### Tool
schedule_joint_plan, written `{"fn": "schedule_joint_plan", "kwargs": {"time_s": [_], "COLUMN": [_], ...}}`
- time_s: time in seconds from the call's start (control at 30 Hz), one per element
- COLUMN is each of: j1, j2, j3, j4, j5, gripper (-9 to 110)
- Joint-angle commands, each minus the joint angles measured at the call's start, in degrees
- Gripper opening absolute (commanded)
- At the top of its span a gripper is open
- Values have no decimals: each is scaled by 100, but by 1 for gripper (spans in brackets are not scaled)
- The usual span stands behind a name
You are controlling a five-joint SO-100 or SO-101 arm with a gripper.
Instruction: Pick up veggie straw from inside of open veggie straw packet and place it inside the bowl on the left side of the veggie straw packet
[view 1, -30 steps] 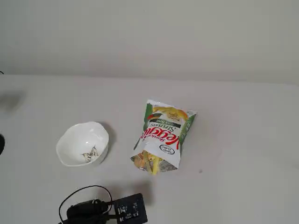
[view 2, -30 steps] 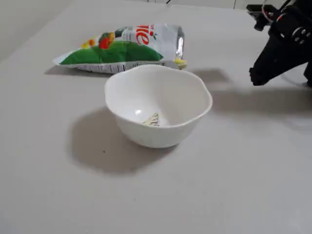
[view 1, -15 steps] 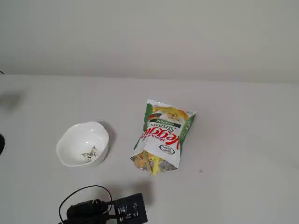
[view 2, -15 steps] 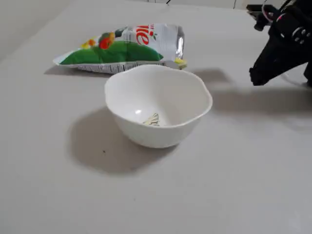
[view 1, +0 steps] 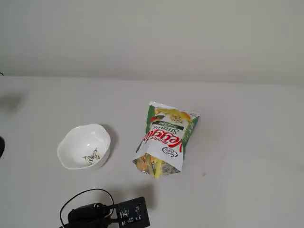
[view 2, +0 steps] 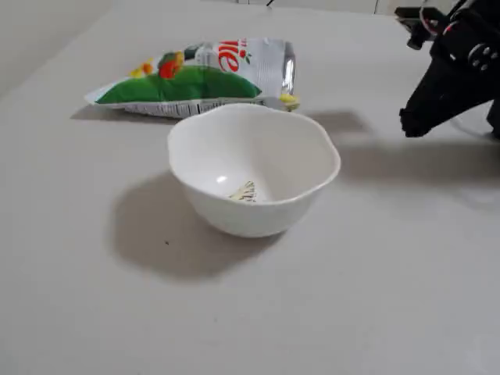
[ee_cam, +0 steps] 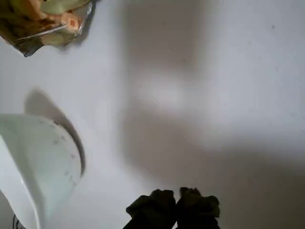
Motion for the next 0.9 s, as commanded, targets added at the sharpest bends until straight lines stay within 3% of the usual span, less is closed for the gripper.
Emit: {"fn": "schedule_joint_plan", "kwargs": {"time_s": [0.0, 0.23, 0.53, 0.87], "j1": [70, 343, 861, 2250], "j2": [53, 53, -97, -3858], "j3": [-26, -18, -114, -1635], "j4": [-149, -422, -782, -3006], "j5": [-70, -694, -3683, -5845], "gripper": [0, 2, 19, 24]}}
